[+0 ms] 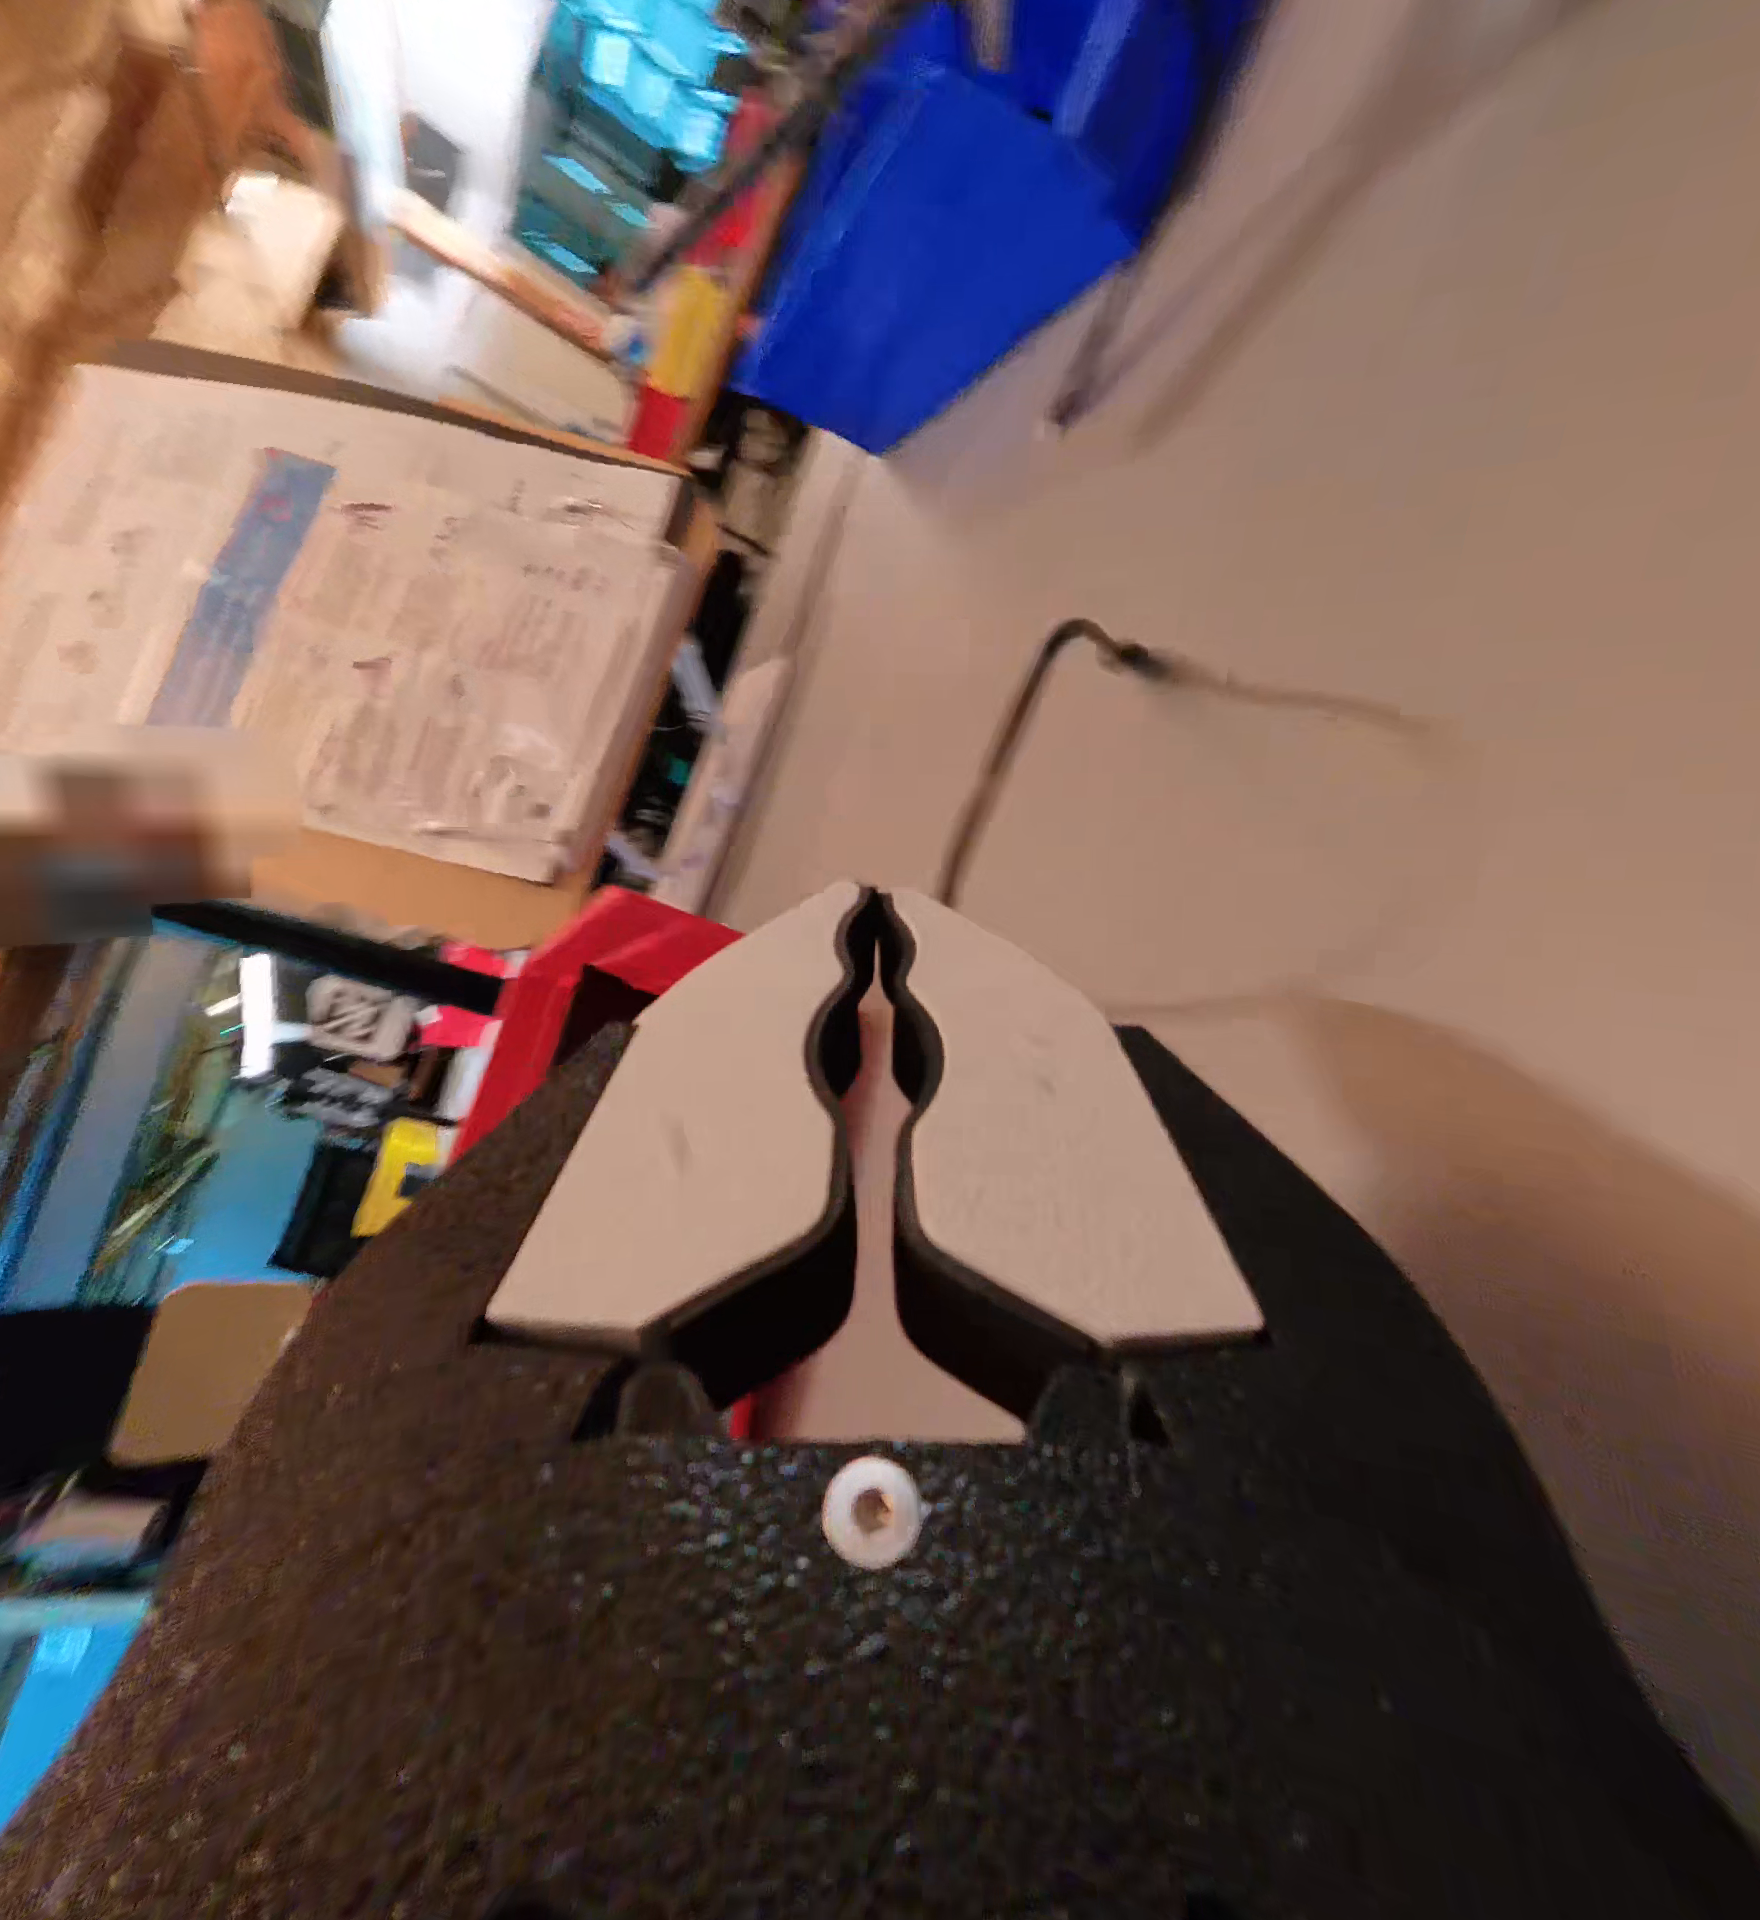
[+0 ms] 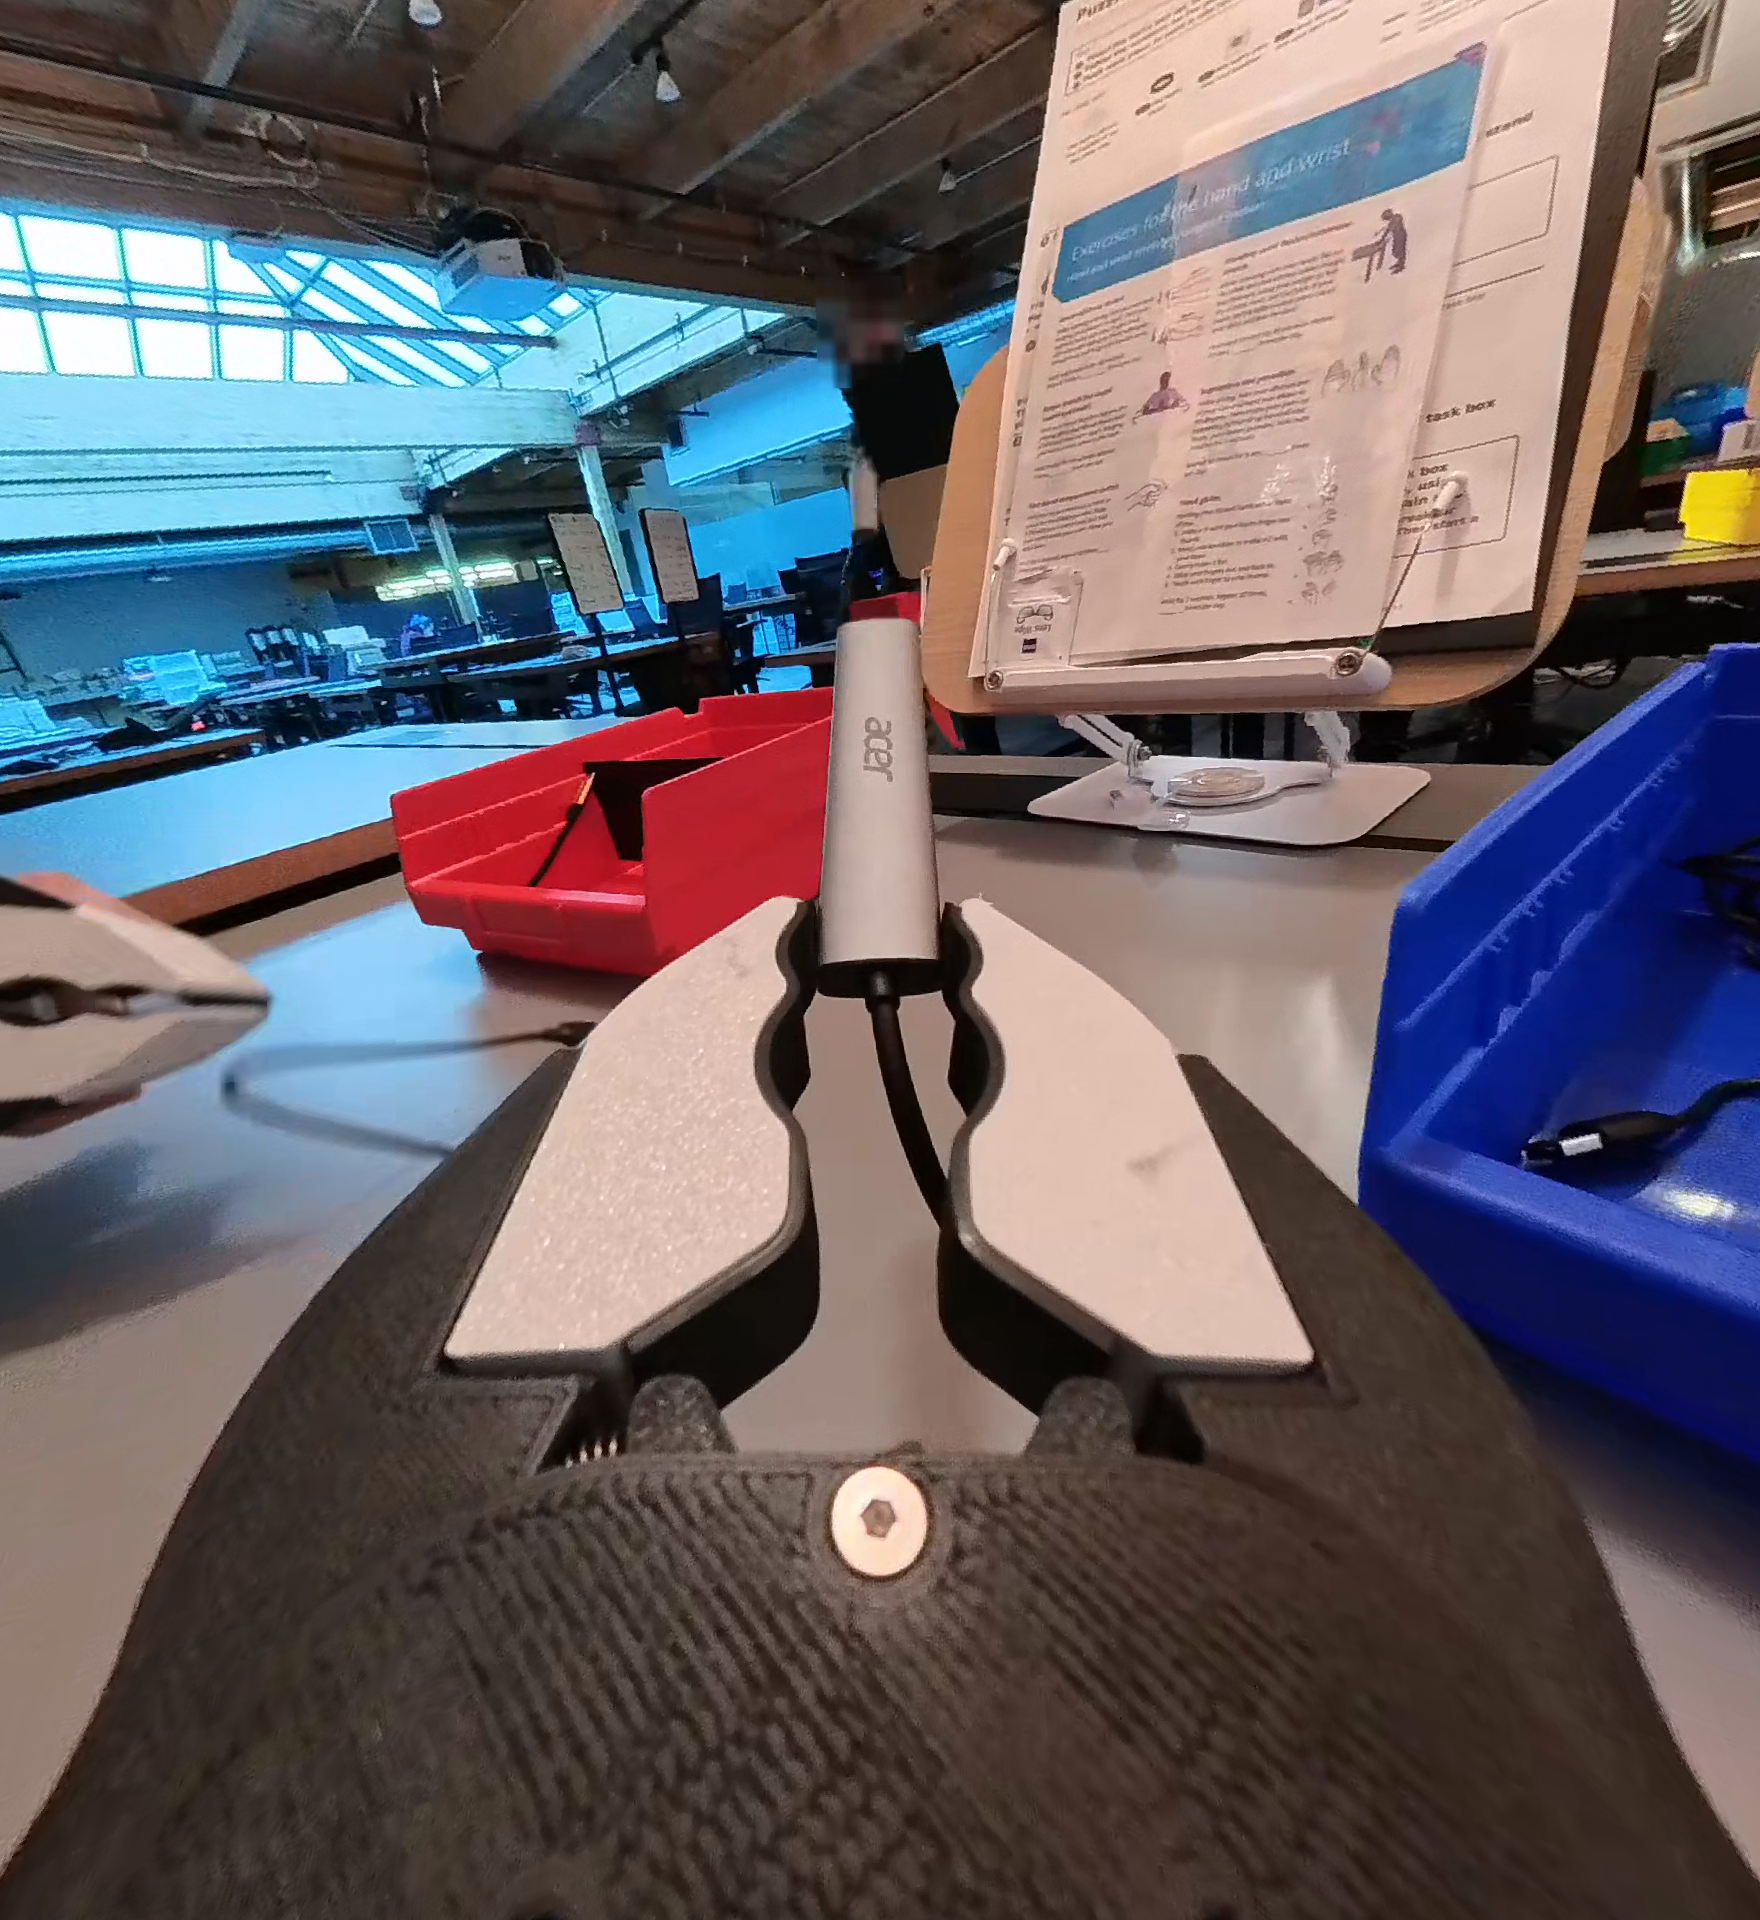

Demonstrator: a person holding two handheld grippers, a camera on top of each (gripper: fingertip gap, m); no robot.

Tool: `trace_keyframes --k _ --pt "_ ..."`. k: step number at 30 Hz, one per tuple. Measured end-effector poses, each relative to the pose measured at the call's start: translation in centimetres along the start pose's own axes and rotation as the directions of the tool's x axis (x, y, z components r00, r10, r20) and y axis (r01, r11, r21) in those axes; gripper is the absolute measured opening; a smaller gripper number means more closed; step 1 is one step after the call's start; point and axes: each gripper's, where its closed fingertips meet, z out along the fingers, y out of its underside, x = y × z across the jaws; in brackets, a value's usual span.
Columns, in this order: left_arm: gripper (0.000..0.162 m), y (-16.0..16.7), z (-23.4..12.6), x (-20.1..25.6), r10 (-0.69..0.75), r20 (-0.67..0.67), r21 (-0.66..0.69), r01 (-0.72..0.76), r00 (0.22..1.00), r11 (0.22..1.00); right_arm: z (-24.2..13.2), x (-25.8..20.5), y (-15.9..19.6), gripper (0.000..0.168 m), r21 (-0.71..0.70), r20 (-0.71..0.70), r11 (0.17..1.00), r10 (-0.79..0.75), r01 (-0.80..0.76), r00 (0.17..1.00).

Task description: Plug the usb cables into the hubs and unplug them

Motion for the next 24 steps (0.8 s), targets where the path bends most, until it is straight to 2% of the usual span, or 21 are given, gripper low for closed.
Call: trace_keyframes --k 3,6,8,10,12,14,18,20,21,24 --pt "0.0 4.1 -0.9 1.7 -0.03 -0.159 -0.151 0.005 0.987 0.989 0.1 0.0 0.1 0.023 -0.011 0.005 1.0 0.002 -0.002 1.0" --pt "0.006 5.3 -1.2 1.1 -0.093 -0.188 -0.174 0.06 0.978 0.983 0.2 0.0 0.2 0.023 -0.015 0.005 1.0 0.004 -0.004 1.0" --pt "0.014 3.7 -0.7 0.6 -0.2 -0.211 -0.149 0.171 0.957 0.974 0.1 0.0 0.1 0.023 -0.009 0.002 1.0 0.003 -0.003 1.0" --pt "0.015 0.5 0.6 0.1 -0.352 -0.218 -0.131 0.33 0.91 0.935 0.2 -0.1 0.2 0.023 -0.016 0.005 1.0 0.0 0.001 1.0" --pt "0.016 -1.9 2.8 0.5 -0.472 -0.218 -0.184 0.438 0.854 0.88 0.3 -0.1 0.4 0.023 -0.029 -0.001 0.999 -0.013 0.013 1.0" --pt "0.022 -3.3 5.3 2.3 -0.519 -0.257 -0.258 0.459 0.815 0.85 0.4 -0.3 0.5 0.023 -0.039 0.0 0.999 -0.029 0.029 1.0" --pt "0.018 -2.9 9.8 5.0 -0.508 -0.244 -0.359 0.41 0.826 0.838 0.4 -0.3 0.5 0.023 -0.041 -0.002 0.999 -0.031 0.031 1.0" --pt "0.021 -2.1 10.7 6.9 -0.579 -0.27 -0.463 0.423 0.769 0.779 0.4 -0.3 0.5 0.023 -0.039 0.001 0.999 -0.029 0.029 1.0" --pt "0.013 -1.9 11.0 7.2 -0.61 -0.26 -0.49 0.442 0.749 0.751 0.4 -0.3 0.5 0.023 -0.039 0.003 0.999 -0.028 0.028 1.0" --pt "0.009 -2.0 11.2 7.3 -0.681 -0.251 -0.53 0.491 0.688 0.692 0.4 -0.5 0.6 0.023 -0.045 0.018 0.998 -0.031 0.032 0.999"
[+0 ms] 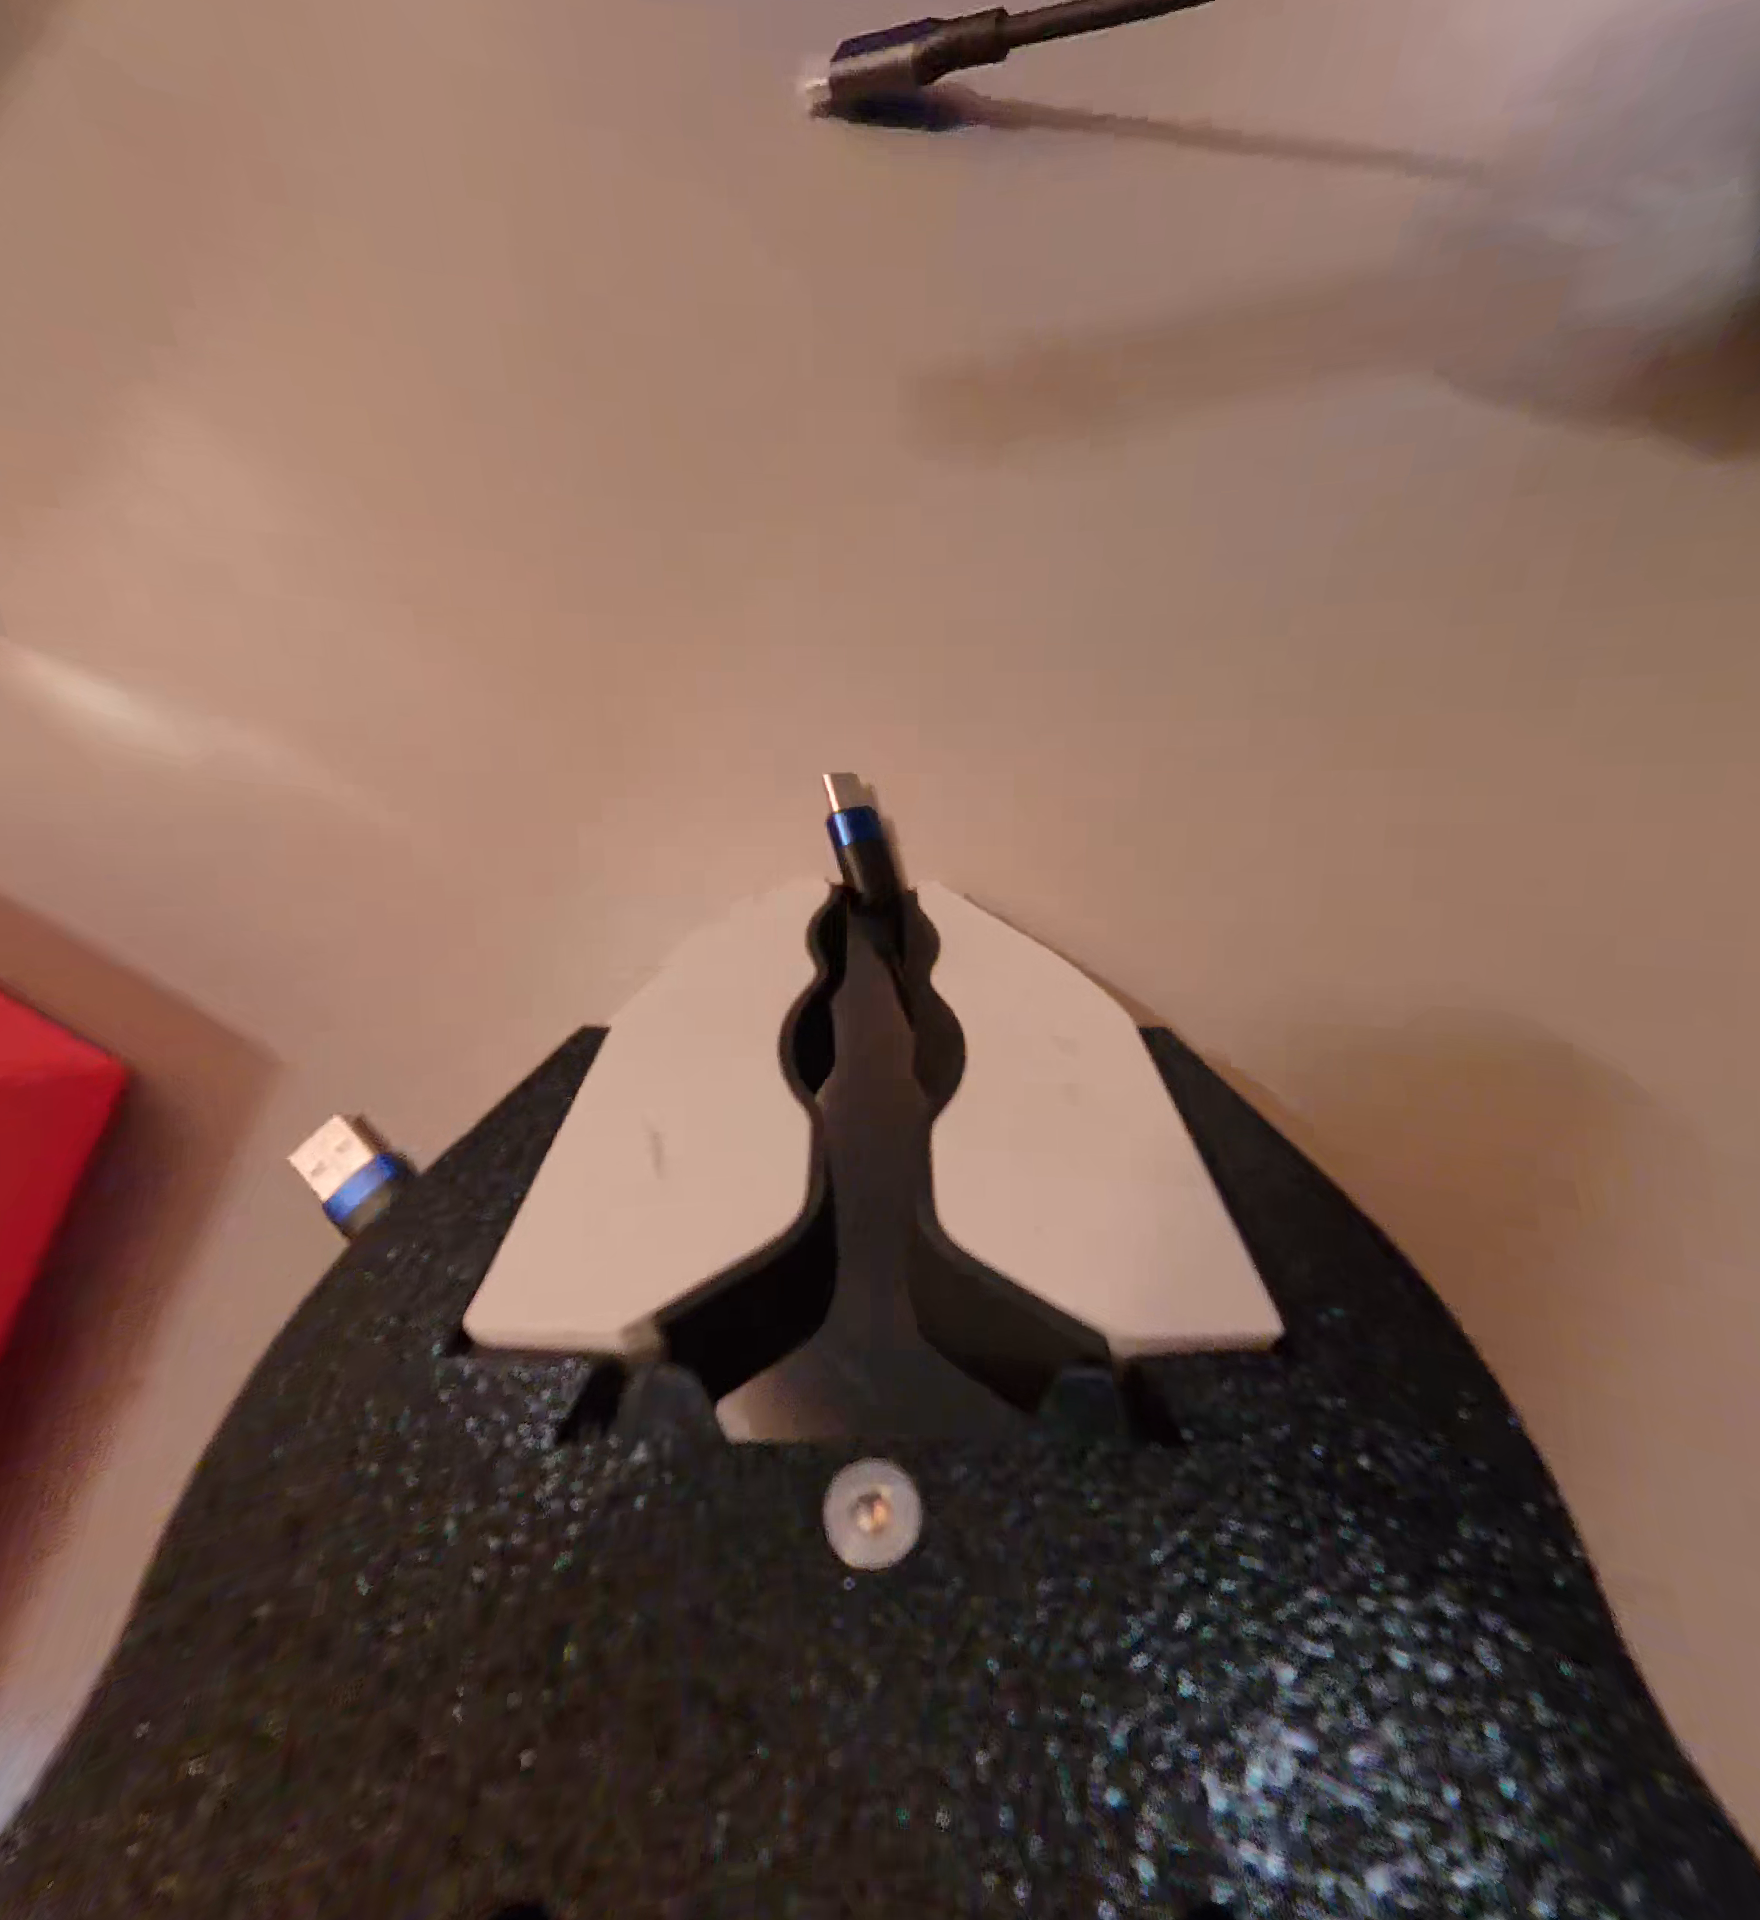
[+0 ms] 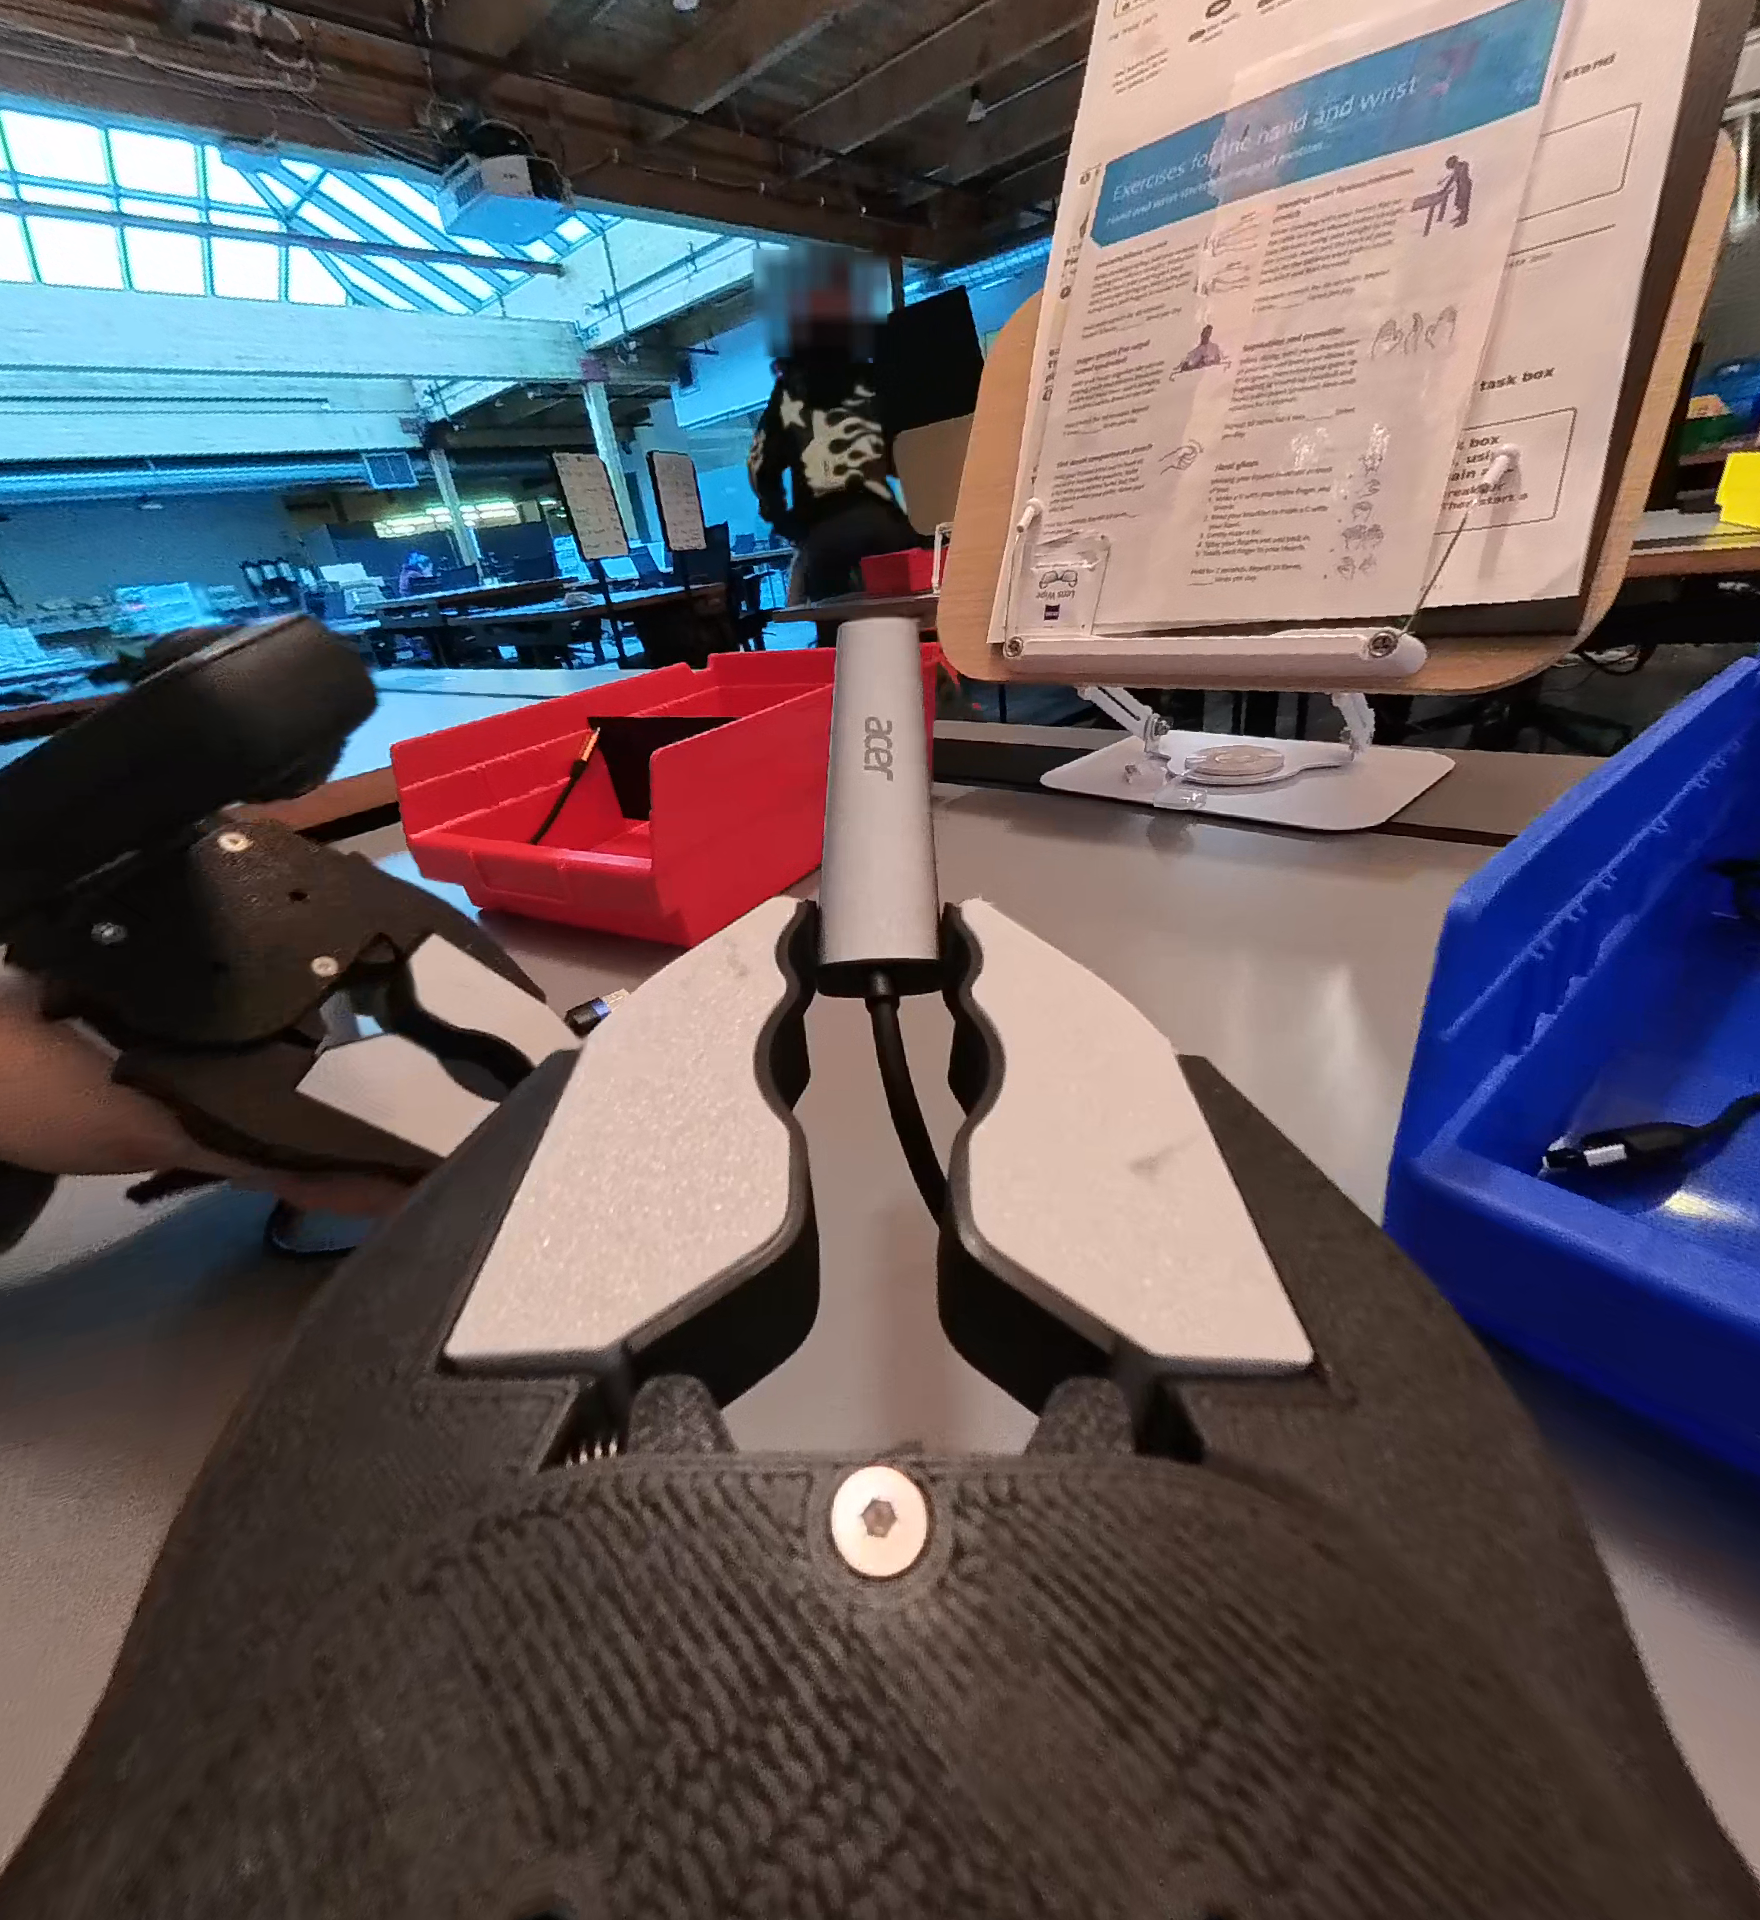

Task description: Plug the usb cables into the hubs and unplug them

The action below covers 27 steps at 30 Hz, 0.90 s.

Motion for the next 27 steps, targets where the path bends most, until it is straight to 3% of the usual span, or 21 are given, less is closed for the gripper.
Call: trace_keyframes --k 3,5,9,14,16,27 --pt "0.007 -0.1 0.1 0.1 -0.092 -0.095 -0.019 0.091 0.991 0.996 0.2 -0.3 0.3 0.023 -0.022 0.013 1.0 -0.013 0.013 1.0" --pt "0.007 -0.4 0.1 0.4 -0.231 -0.212 0.0 0.236 0.95 0.972 0.4 -0.4 0.6 0.023 -0.044 0.014 0.999 -0.026 0.026 1.0" --pt "0.006 -2.9 -1.5 1.3 -0.442 -0.46 0.052 0.52 0.77 0.852 0.7 -0.9 0.9 0.023 -0.07 0.023 0.995 -0.066 0.067 0.998" --pt "0.006 -7.0 -4.2 2.7 -0.522 -0.708 -0.011 0.733 0.475 0.681 0.7 -1.6 1.1 0.023 -0.081 0.083 0.995 -0.053 0.06 0.995" --pt "0.006 -8.1 -4.9 3.0 -0.522 -0.754 -0.053 0.755 0.399 0.653 0.8 -1.7 1.2 0.023 -0.088 0.094 0.994 -0.05 0.058 0.994" --pt "0.006 -8.9 -5.9 2.5 -0.478 -0.722 -0.03 0.668 0.5 0.744 1.1 -3.1 2.1 0.023 -0.134 0.146 0.98 -0.128 0.148 0.981"
